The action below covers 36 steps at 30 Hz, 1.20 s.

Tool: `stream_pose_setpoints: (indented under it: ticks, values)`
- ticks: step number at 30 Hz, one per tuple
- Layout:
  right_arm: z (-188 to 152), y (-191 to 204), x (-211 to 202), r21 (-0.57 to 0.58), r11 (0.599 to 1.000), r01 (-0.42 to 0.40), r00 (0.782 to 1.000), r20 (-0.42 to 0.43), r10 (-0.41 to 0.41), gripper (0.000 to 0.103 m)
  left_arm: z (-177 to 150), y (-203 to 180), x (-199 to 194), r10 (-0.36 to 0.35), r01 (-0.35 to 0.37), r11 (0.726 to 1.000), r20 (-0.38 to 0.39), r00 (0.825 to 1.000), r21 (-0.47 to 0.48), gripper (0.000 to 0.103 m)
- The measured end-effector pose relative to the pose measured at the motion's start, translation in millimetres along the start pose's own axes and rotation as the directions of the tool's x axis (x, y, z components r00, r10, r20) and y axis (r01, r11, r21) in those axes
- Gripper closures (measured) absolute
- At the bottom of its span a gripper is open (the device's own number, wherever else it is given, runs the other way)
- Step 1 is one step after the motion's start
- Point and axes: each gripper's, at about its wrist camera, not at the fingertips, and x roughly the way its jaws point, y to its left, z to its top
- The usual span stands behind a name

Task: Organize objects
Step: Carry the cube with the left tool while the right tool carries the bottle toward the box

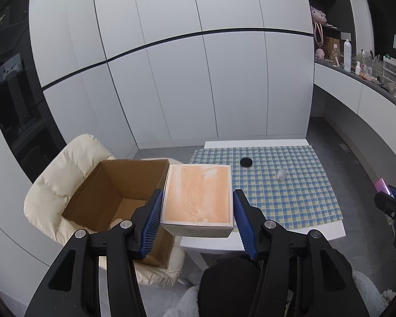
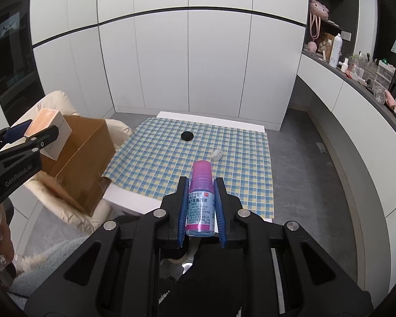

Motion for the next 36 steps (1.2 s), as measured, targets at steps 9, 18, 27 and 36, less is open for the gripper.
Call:
stream_pose_setpoints:
  ticks: [9, 18, 27, 36]
  values:
    - [-8.4, 5.7, -3.4, -0.015, 1.0, -0.023, 1.0, -0.014, 0.022, 0.083, -6.2, 17.5, -4.7, 0.048, -0.048, 0.998, 0.002, 0.999, -0.03, 0.05]
    - [-13.7, 7.1, 13.3, -0.01, 0.999, -0.045, 0.997, -0.056, 0.044, 0.083, -10.5, 17.2, 15.5, 0.042, -0.043, 0.998, -0.04, 0.998, -0.036, 0.05]
    - [-13.0, 20.8, 37.2, -0.036, 0.996, -0.083, 0.992, -0.098, 0.079, 0.083, -16.2, 30.6, 34.9, 0.068, -0.073, 0.996, -0.088, 0.994, -0.056, 0.05]
    - [-9.9, 54.1, 57.3, -0.087, 0.985, -0.151, 0.982, -0.127, 0.139, 0.083, -27.8, 58.1, 37.9, 0.129, -0.141, 0.986, -0.121, 0.984, -0.093, 0.05]
